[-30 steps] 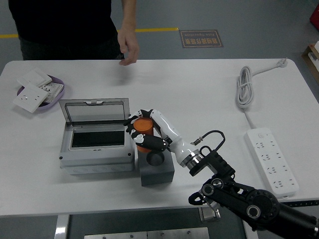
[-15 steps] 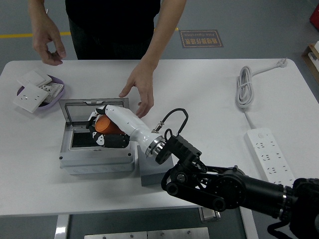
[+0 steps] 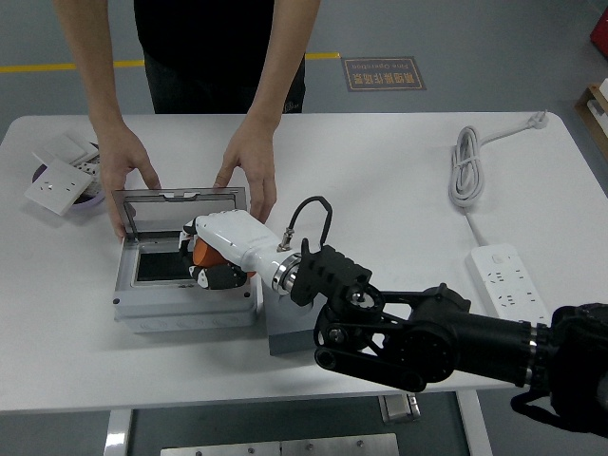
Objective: Pick up the cylinder from the cube,place it in the box,flap close box
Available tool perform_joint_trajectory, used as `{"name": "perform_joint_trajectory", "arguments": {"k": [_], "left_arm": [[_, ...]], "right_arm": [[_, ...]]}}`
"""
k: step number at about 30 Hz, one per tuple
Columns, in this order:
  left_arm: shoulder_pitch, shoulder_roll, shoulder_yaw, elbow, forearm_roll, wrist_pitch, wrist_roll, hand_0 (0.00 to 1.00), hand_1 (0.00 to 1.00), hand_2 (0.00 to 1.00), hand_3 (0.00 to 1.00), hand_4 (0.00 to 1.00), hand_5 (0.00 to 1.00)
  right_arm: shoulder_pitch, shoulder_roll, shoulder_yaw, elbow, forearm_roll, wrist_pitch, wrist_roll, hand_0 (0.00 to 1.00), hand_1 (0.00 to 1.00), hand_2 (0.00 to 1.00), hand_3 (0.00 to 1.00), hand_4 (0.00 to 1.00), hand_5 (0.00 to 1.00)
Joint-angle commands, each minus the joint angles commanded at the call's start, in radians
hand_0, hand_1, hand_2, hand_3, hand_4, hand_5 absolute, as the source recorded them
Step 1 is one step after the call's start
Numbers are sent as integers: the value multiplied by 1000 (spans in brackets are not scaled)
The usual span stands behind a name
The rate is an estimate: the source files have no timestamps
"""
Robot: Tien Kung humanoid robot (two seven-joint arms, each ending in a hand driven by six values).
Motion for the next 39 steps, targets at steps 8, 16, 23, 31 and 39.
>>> {"name": "perform_joint_trajectory", "arguments": {"k": [8,16,23,31,39], "left_arm": [[1,5,-4,0,3,0,2,923,852,854,951,2,2],[-2,9,-9,0,14,0,6,923,852,854,951,2,2],[0,14,-20,0,27,1,14,923,852,854,951,2,2],[-7,14,-17,0,30,-2,14,923,852,854,951,2,2],[-11,16,-14,0,33,-3,15,923,852,854,951,2,2]], "right_arm": [[41,0,-28,-8,17,28,-8,538,530,564,522,2,2],[63,0,-35,-12,81,47,22,569,545,595,561,2,2],[69,0,-38,-19,101,82,38,719,591,628,599,2,24],[74,0,-47,-27,102,100,44,784,706,741,690,410,140],[73,0,-63,-30,102,105,52,850,740,779,798,725,202]]}}
